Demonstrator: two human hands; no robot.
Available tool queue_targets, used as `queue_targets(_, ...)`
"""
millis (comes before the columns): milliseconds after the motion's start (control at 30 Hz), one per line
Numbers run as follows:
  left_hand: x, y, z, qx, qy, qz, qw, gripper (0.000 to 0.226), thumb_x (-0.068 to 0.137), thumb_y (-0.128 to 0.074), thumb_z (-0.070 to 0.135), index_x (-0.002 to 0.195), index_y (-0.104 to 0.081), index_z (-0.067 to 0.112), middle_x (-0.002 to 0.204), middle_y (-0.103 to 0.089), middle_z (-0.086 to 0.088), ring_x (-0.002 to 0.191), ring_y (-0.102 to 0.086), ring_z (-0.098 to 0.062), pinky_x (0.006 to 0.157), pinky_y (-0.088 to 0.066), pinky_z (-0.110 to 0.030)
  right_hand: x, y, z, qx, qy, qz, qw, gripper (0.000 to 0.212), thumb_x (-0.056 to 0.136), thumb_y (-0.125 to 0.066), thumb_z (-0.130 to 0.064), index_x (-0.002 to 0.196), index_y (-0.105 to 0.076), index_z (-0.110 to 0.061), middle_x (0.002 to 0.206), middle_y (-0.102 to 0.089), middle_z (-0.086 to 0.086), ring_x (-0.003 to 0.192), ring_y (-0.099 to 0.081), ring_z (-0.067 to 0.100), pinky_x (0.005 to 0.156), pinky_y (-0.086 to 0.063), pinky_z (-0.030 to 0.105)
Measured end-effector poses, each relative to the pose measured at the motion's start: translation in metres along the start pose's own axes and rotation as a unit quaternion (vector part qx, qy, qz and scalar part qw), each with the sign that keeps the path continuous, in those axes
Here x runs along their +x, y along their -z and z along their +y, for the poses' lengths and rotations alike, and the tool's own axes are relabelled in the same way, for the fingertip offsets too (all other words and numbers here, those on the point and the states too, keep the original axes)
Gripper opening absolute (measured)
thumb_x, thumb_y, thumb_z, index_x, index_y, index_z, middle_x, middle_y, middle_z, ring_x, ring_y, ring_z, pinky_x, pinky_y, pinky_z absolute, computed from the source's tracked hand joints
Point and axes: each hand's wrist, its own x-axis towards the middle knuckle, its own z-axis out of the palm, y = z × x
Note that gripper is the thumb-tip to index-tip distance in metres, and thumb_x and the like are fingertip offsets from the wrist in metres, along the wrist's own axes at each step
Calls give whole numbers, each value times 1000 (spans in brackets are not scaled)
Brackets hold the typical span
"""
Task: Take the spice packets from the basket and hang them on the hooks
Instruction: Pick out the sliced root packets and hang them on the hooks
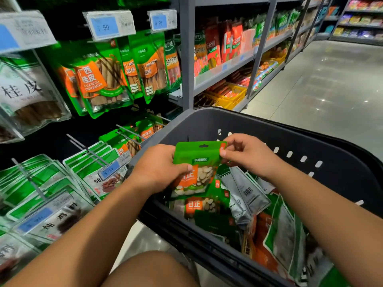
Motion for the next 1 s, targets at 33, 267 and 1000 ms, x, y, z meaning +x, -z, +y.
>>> queue_targets(33, 0, 0, 0, 4, 7, 10, 1000, 20, 85, -80, 39, 98, -79, 24, 92, -78, 9, 86, -71, -12, 75, -55, -30, 1, -2, 10, -4, -23, 2, 1000, 15, 91, -74, -5, 104, -68, -5, 91, -72, 22, 81, -72, 21, 78, -61, 32)
queue_targets(267, -1, 0, -1, 21, 27, 15, 999, 21, 87, -79, 42, 97, -77, 24, 90, -77, 9, 84, -69, -13, 72, -51, -29, -3, -33, 82, -223, -159, -162, 948, 16, 82, -85, -28, 85, -72, -20, 80, -72, -5, 77, -67, 13, 82, -55, 30)
queue_targets(1000, 2, -1, -1, 40, 34, 49, 997, 23, 94, -69, 43, 104, -72, 22, 99, -74, 4, 93, -65, -21, 81, -52, -36, 2, -13, 29, -419, -39, -242, 874, 22, 95, -67, -18, 87, -57, -35, 83, -55, -17, 83, -54, 9, 71, -38, 25)
